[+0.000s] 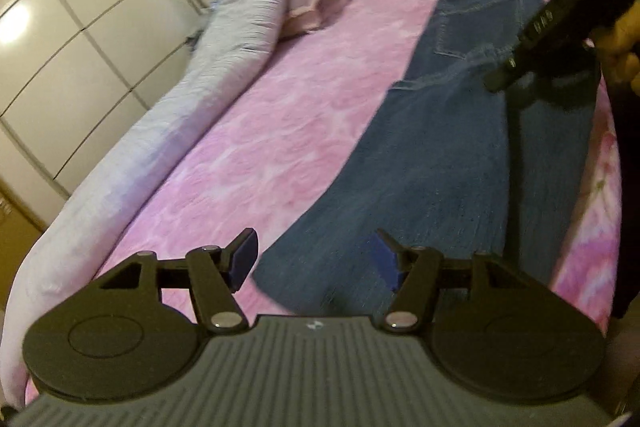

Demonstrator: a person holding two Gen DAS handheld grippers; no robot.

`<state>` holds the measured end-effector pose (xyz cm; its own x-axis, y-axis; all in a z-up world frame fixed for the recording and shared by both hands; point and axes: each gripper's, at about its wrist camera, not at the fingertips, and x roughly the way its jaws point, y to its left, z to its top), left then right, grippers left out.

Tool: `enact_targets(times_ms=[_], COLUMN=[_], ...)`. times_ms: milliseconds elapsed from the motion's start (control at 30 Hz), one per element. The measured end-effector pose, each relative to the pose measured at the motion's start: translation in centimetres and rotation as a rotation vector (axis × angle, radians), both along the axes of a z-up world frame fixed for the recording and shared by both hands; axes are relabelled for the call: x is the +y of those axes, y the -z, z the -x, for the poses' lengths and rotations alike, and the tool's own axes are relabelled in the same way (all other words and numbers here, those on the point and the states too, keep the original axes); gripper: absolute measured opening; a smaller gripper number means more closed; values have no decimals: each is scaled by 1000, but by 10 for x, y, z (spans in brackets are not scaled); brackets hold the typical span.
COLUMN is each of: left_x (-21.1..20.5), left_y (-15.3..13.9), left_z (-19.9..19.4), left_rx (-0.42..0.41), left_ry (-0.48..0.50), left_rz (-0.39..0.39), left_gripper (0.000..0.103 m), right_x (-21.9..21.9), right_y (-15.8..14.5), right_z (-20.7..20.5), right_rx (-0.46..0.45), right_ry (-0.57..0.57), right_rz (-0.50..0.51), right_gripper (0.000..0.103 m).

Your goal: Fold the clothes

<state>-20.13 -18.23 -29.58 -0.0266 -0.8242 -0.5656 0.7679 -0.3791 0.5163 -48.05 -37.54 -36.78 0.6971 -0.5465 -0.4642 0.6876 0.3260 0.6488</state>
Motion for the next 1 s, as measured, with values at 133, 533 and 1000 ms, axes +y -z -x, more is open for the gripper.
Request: enact_targets(times_ms=[133, 533, 1000], left_x=[-22, -44, -88], left_y=[18, 36, 42], left_z=[4, -46, -86], left_rx=[21, 376, 579], left_ry=[-4, -145, -187], left_rz=[-95, -255, -304], left_gripper=[59, 60, 57], right_x=[-8, 47, 31], right_y=[-1, -73, -10], right_z=[12, -17, -59], right_rx=[40, 318, 455], right_ry=[-39, -184, -293], right_rz=[-44, 342, 246], right_gripper=[8, 34, 36])
